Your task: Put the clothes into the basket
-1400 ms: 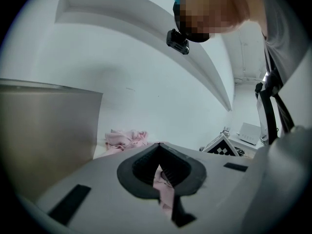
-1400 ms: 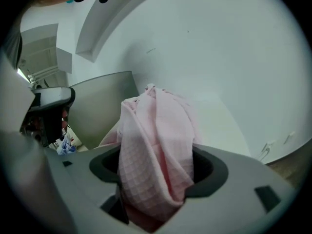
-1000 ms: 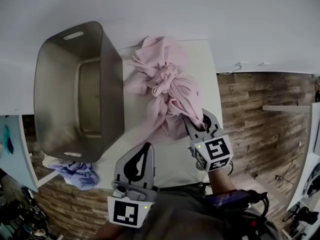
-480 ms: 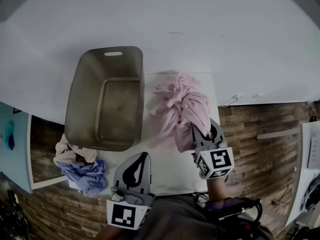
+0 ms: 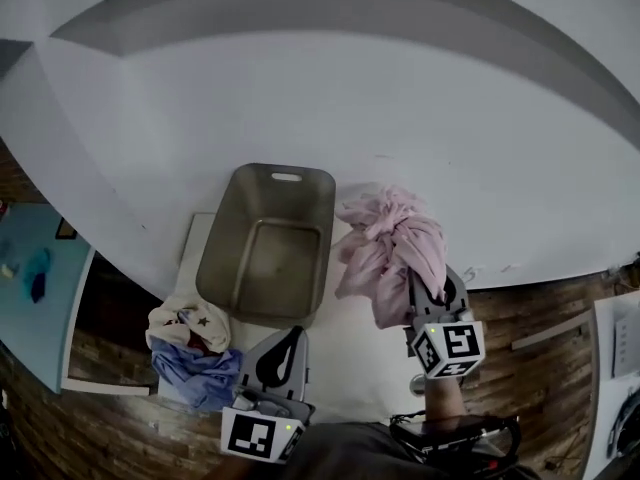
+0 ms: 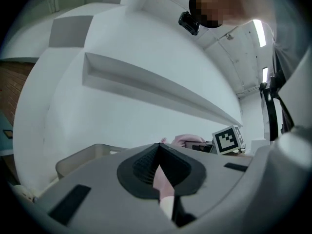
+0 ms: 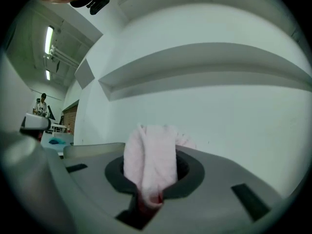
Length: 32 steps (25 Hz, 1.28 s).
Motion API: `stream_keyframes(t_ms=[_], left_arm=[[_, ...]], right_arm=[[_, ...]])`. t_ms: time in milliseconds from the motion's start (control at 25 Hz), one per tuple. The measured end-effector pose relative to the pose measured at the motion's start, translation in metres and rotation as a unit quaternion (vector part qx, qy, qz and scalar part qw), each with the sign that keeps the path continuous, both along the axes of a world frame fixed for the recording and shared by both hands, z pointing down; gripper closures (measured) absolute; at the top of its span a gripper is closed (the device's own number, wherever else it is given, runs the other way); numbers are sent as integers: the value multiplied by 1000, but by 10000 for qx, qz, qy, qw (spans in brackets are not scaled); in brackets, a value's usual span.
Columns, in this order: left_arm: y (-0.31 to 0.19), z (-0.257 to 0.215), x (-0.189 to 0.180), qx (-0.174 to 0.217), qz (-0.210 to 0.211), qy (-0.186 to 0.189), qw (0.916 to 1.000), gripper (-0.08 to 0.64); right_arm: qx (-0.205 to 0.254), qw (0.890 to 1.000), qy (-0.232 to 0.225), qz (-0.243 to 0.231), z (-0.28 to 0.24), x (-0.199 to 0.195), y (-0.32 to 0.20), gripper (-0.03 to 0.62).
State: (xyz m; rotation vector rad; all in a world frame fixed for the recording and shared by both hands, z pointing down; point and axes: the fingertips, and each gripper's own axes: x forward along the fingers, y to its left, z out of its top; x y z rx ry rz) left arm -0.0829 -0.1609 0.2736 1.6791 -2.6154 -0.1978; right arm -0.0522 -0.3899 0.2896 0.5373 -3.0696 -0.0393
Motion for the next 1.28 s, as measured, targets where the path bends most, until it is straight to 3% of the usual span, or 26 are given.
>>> stream_keyframes(t_ms=[120, 280, 440, 560, 840, 1040, 1160, 1280], left_arm=[[22, -15, -14, 224, -130, -155, 9995, 552], [56, -29, -55, 469, -454, -275, 9975, 552], [73, -33, -45, 514, -745, -268, 9955, 552], [82, -35, -40, 549, -946, -242, 9937, 552], [114, -14, -61, 406, -1264, 62, 9911, 552], [108, 0, -76, 321, -1425, 257, 9889, 552], [109, 16, -80, 243, -1479, 424, 9878, 552], [110, 23, -81, 188, -1494, 528, 9872, 552]], right_arm=[[297, 9988, -388, -74, -44, -14, 19, 515], [667, 9936, -807, -418, -98, -64, 56, 515], [728, 9886, -1053, -793, -122, -61, 81, 515], [720, 9868, -977, -1073, -123, -66, 99, 514], [167, 9872, -108, -1580, -55, -114, 139, 509], [194, 9828, 485, -1769, -21, -143, 136, 500], [410, 9712, 1167, -2035, 6, -160, 146, 465], [871, 9521, 1807, -2309, 26, -169, 162, 347]])
